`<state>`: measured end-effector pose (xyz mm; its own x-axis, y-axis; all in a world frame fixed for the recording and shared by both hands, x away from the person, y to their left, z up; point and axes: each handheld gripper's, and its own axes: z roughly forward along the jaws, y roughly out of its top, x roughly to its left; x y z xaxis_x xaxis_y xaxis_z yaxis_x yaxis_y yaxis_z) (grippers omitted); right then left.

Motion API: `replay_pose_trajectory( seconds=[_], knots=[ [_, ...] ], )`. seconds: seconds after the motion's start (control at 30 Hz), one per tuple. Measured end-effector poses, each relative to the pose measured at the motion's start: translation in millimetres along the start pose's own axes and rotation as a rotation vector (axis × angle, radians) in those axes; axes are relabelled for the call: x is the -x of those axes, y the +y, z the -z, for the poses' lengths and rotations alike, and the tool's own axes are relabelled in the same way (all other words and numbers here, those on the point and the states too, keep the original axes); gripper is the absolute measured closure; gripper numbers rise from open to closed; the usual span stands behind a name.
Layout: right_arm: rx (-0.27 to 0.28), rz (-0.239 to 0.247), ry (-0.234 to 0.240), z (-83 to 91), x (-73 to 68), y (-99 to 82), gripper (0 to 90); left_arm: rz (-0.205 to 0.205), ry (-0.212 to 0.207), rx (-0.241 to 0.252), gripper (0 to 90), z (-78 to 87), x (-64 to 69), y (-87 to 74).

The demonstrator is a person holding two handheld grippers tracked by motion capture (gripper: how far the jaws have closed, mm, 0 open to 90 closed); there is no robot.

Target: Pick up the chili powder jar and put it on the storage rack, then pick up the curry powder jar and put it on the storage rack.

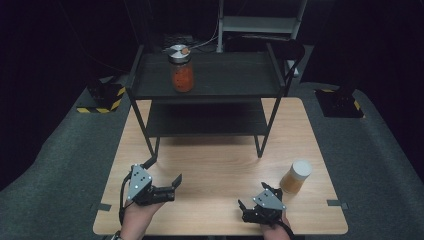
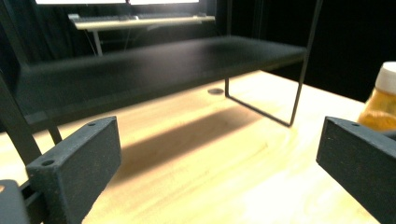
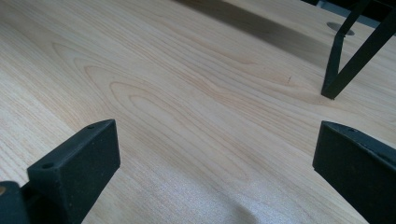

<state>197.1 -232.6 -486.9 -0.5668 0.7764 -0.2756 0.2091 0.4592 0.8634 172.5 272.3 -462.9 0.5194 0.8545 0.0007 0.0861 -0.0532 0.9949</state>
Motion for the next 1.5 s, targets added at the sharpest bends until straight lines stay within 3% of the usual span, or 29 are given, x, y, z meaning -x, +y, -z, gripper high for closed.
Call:
replay_pose_trajectory(
  seconds=[0.3, 0.63, 0.73, 0.9, 0.97, 1.1, 1.13, 1.33, 1.5],
  knots=[
    [-0.005, 0.019, -0.008, -0.2, -3.1, 1.0, 0.0, -0.002, -0.022, -0.074, 0.3, -3.7, 0.3, -32.2],
    [-0.013, 0.025, -0.017, -1.1, -4.7, 2.4, 0.0, 0.002, -0.024, -0.187, 0.3, -11.5, -9.2, -49.4],
    [-0.014, 0.023, -0.017, -1.3, -4.7, 2.6, 0.0, 0.012, -0.031, -0.210, 0.4, -13.3, -11.9, -50.5],
    [-0.012, 0.009, -0.022, -0.9, -4.5, 2.1, 0.0, -0.011, -0.028, -0.241, 0.3, -16.0, -11.6, -50.6],
    [-0.020, 0.007, -0.023, -1.6, -4.8, 3.6, 0.0, -0.038, -0.016, -0.261, 0.3, -16.8, -9.7, -49.7],
    [-0.022, 0.014, -0.025, -1.7, -6.0, 3.9, 0.0, -0.052, -0.002, -0.273, 0.3, -16.6, -7.7, -48.3],
    [-0.021, 0.019, -0.025, -1.7, -6.4, 3.8, 0.0, -0.080, 0.014, -0.289, 0.4, -17.4, -4.4, -46.3],
    [-0.013, 0.033, -0.022, -1.0, -6.8, 2.4, 0.0, -0.081, 0.029, -0.312, 0.4, -19.8, -1.7, -43.2],
    [-0.001, 0.036, 0.007, -0.3, -2.0, 0.5, 0.0, -0.091, 0.026, -0.320, 0.7, -19.7, -0.6, -42.3]
  ],
)
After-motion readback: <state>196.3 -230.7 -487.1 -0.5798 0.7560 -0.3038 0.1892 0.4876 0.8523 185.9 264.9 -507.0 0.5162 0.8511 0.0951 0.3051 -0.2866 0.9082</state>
